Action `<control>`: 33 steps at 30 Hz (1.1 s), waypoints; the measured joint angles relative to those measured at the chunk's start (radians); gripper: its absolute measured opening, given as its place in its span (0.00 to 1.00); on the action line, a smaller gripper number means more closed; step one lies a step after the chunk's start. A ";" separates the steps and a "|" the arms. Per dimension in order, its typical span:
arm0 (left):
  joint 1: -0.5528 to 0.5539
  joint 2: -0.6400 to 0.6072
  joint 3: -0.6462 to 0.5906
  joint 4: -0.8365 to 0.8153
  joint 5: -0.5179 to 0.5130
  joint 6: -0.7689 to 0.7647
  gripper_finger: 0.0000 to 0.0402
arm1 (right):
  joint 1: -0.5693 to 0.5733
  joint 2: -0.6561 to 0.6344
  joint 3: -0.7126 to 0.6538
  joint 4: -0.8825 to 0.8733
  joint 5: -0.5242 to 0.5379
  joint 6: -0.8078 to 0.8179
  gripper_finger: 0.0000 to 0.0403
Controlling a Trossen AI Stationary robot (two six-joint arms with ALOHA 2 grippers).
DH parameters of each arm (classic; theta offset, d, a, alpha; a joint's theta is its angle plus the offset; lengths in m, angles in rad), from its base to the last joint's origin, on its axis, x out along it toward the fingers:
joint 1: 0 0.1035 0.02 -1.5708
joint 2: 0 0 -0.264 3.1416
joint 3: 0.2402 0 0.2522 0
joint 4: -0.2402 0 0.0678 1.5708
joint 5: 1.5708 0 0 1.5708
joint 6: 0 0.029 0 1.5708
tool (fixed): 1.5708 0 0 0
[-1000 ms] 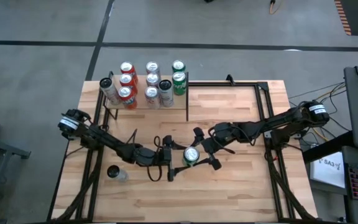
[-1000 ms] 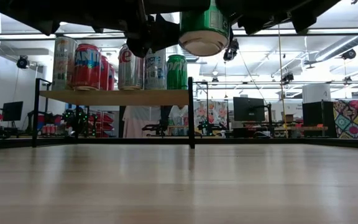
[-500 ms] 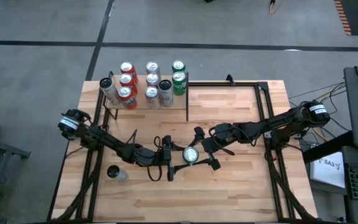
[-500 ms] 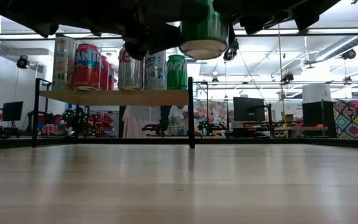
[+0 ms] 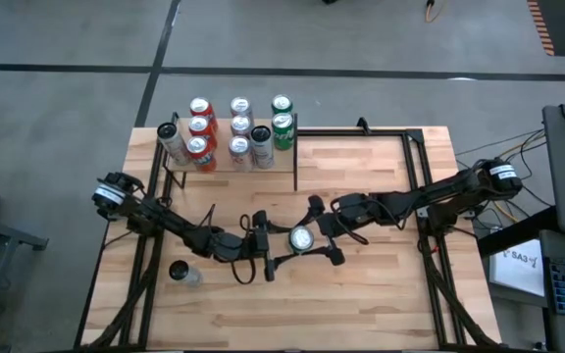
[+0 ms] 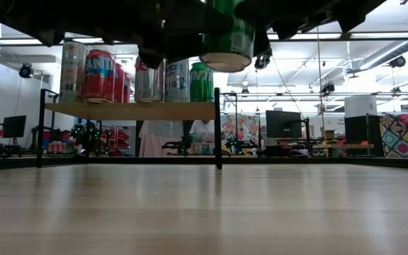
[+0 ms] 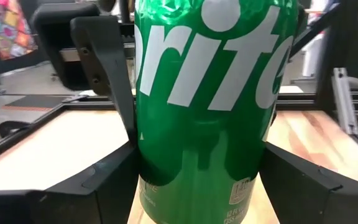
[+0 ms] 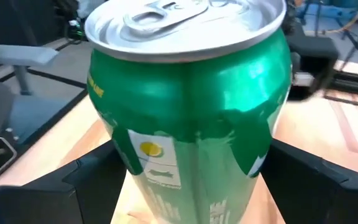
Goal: Place canned beverage on shelf
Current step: Put the green soda can aligned with the other green soda cans on the shelf
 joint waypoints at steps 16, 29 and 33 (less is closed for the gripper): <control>-0.004 -0.001 -0.010 -0.030 -0.031 -0.033 0.88 | 0.000 0.028 0.003 0.021 0.025 -0.002 0.69; 0.004 0.017 -0.001 -0.028 -0.077 -0.010 0.89 | 0.000 0.056 0.004 0.108 0.060 -0.014 0.69; 0.005 0.017 0.000 -0.029 -0.082 -0.006 0.78 | 0.000 0.056 0.004 0.107 0.058 -0.011 0.71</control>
